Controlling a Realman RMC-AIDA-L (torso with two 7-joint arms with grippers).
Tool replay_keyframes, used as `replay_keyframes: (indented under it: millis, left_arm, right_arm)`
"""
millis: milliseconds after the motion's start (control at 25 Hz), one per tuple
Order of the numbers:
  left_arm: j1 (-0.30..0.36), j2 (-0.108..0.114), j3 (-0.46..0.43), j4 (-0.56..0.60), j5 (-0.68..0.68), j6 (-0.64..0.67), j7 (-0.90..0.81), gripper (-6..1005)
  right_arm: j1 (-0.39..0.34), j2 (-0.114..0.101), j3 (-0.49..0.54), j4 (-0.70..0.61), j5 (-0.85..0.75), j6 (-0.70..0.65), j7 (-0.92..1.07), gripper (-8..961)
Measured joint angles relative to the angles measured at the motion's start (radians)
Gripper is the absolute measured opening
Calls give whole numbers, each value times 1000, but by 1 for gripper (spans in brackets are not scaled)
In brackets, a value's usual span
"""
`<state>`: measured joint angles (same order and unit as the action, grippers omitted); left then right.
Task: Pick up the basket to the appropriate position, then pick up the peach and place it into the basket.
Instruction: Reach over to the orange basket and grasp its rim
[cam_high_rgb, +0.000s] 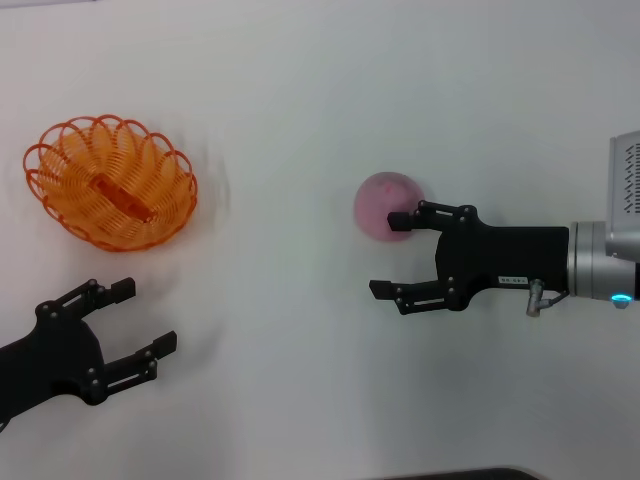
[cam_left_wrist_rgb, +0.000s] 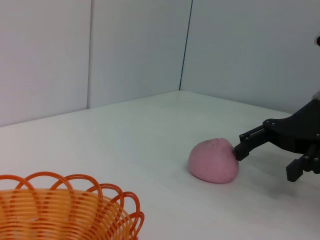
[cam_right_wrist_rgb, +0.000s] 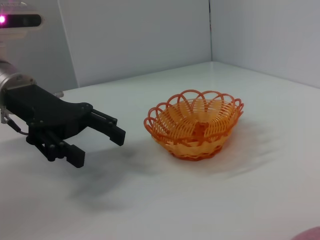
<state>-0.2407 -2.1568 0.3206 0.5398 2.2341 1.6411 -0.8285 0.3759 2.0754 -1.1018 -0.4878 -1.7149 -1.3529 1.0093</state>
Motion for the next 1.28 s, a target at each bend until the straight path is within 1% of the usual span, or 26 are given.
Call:
replay_keyframes:
  millis: [80,200,360,480,600,640,720,800,880,1000,1160,1280]
  left_arm:
    - [0,0,0,-1,0,0,-8,854]
    - [-4,2,0,2,2,2,-65,834]
    - [-6,13,2,17,8,14,-151,816]
    - [-8,15,13,65,25,19,-276,813]
    - [-23,20,24,126,82,25,-439,816]
    - [-31,24,26,140,104,28,-497,817]
    - [-64,43,31,157,170,42,-650,819]
    - [-93,61,29,162,223,68,-745,820]
    - [-112,69,23,168,244,97,-788,822]
    - [-124,70,21,185,244,133,-810,824]
    - [-134,70,21,191,242,119,-831,824]
    - [-145,78,21,200,245,98,-874,823]
  right_arm:
    - [1,0,0,0,0,0,0,946]
    - [1,0,0,0,0,0,0,946]
    - [2,0,1,-4,0,0,5,946]
    - [3,0,0,-7,0,0,8,946]
    - [4,2,0,-10,0,0,9,946]
    - [4,3,-1,-12,0,0,10,947]
    - [5,4,-4,-16,0,0,11,947]
    - [6,4,-5,-17,0,0,12,947]
    - [6,6,-5,-17,0,0,12,947]
    - [6,8,-3,-17,0,-2,13,947]
    - [6,9,-3,-17,0,-4,15,946]
    - [6,9,-3,-17,0,-4,16,946]
